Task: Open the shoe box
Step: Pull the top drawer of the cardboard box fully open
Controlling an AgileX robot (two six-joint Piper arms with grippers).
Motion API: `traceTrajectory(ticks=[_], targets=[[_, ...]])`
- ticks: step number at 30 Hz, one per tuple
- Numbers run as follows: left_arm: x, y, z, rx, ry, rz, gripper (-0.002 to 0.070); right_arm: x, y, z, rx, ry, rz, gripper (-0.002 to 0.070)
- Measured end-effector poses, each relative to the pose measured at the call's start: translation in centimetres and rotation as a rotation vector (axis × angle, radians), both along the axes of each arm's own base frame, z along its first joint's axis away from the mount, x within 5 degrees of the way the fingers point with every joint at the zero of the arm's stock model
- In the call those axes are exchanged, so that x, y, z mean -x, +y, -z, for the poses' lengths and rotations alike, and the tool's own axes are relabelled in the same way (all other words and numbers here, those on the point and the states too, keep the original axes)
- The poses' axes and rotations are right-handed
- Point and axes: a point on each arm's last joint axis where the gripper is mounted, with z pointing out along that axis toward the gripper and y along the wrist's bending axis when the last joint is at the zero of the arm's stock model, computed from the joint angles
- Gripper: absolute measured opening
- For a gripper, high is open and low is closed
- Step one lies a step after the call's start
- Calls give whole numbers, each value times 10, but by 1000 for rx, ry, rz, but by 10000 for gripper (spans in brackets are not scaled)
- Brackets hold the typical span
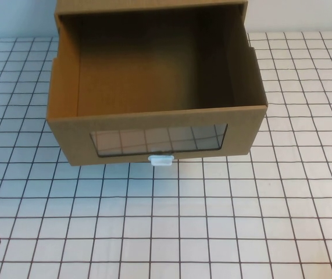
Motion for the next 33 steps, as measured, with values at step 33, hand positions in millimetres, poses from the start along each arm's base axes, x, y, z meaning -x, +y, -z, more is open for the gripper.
traceTrajectory(ticks=[33], targets=[[6,12,21,-43,206,-179,-2,0,0,0,1,4,-1,-13]])
